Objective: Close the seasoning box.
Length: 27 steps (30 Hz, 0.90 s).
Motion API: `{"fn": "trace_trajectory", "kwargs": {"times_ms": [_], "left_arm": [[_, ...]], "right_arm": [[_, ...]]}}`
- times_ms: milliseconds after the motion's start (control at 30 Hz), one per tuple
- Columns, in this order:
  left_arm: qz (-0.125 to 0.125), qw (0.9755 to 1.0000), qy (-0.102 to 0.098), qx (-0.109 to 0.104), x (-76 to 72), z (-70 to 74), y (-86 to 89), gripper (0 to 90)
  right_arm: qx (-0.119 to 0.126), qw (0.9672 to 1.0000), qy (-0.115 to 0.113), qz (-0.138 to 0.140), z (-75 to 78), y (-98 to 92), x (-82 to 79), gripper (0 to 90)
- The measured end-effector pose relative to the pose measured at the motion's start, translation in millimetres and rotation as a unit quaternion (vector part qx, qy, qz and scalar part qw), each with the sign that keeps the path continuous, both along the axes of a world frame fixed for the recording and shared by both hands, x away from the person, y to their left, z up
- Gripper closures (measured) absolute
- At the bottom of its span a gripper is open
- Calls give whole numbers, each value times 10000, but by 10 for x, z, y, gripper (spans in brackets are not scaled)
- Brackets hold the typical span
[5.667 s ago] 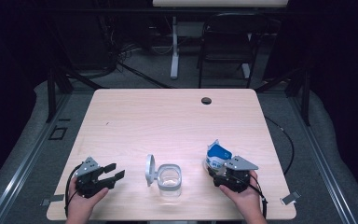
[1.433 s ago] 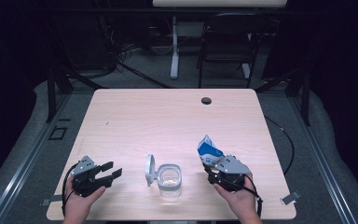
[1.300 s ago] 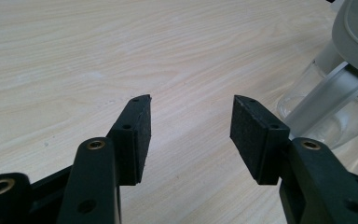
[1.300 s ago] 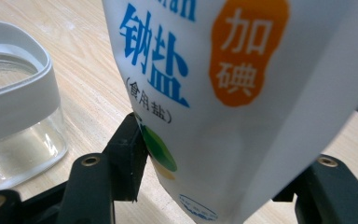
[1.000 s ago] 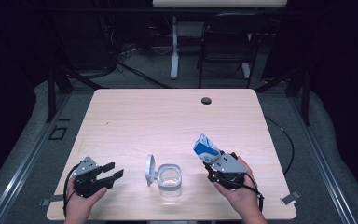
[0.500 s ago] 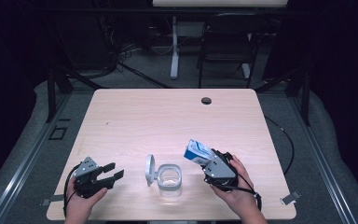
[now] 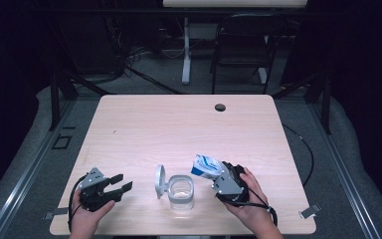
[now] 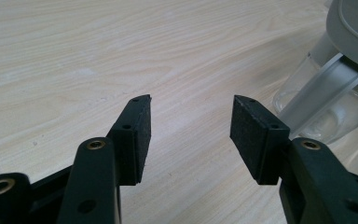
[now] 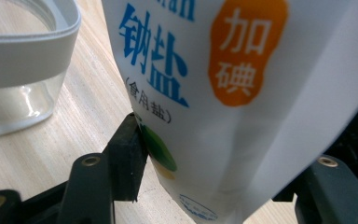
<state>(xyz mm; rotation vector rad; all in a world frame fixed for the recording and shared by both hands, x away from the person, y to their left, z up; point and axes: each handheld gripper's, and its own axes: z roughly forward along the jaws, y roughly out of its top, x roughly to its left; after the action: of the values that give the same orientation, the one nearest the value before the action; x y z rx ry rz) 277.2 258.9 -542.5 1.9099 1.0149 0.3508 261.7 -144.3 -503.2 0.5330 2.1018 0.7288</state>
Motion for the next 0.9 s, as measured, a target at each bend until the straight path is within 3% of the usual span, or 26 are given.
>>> {"fn": "trace_trajectory", "kwargs": {"times_ms": [267, 433, 900], "left_arm": [[4, 10000, 20, 35, 2, 7, 15, 487], [7, 10000, 11, 18, 6, 3, 22, 487], [14, 10000, 26, 21, 6, -5, 18, 487]], "right_arm": [[-295, 9996, -19, 8, -61, 34, -13, 418], [-336, 9994, -45, 72, -94, 61, -17, 418], [-725, 9972, -147, 144, -42, 90, -36, 419]]}}
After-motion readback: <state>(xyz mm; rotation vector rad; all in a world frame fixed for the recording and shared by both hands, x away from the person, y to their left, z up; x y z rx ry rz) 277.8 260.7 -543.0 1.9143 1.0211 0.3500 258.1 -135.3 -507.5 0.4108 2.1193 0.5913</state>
